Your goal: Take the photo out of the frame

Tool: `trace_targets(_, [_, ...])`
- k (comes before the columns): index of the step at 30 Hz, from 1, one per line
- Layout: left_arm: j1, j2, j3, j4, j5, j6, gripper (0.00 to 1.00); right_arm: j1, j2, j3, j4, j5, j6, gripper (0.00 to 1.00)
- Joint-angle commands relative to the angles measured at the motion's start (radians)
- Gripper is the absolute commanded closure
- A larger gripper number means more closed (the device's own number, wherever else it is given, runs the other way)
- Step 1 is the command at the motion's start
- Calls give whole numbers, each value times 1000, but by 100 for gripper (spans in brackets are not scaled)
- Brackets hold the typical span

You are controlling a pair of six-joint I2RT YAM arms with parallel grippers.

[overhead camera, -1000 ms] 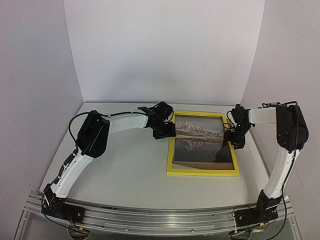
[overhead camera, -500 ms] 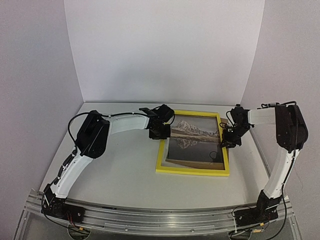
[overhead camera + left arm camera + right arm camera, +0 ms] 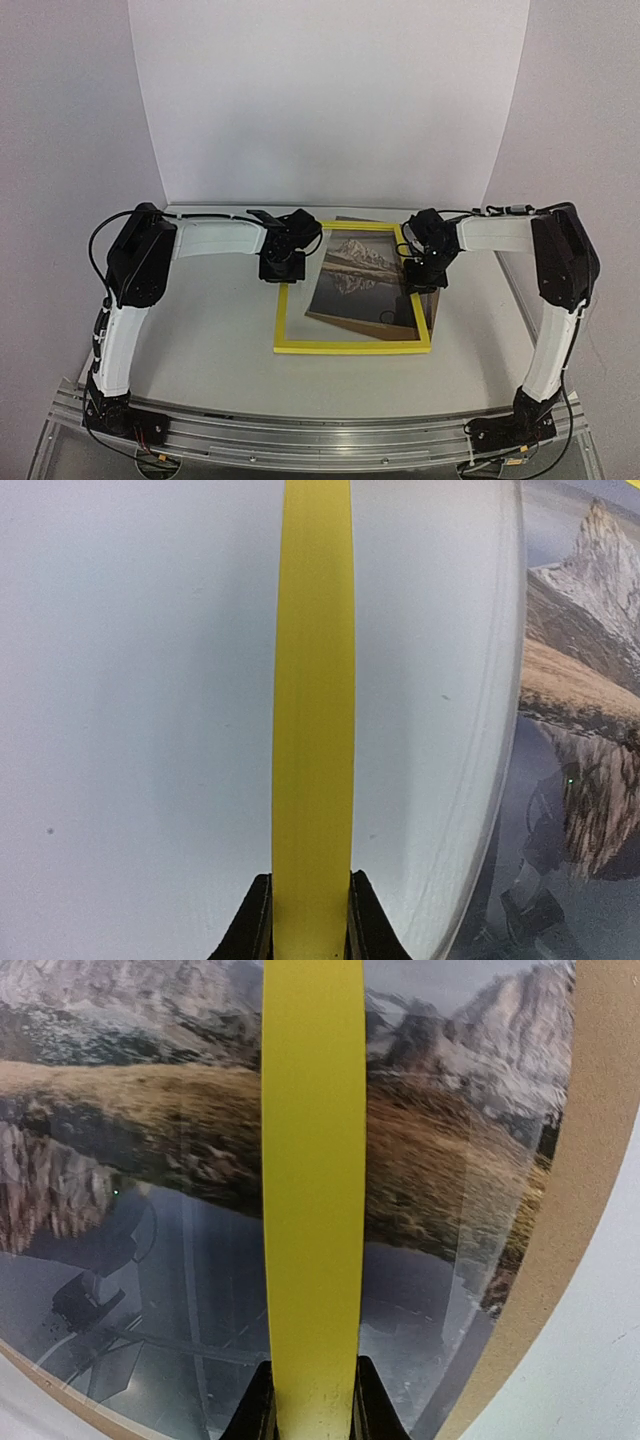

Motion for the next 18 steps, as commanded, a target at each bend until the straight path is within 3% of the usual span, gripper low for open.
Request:
trace_targets(1, [-5,-156,-103,107,-84,-68,100,133,44,148,104,-28,13,97])
trace_targets(10, [137,-353,-440,195,-155,-79,100,255,289,376,138,-145,55,94])
trace_targets(16, [208,-493,-634,309,-196,18,100,332,414,527,141,-192,73,76])
trace_targets(18, [231,-526,-692,367,-187,85,100,342,439,562,141,-219,89,65])
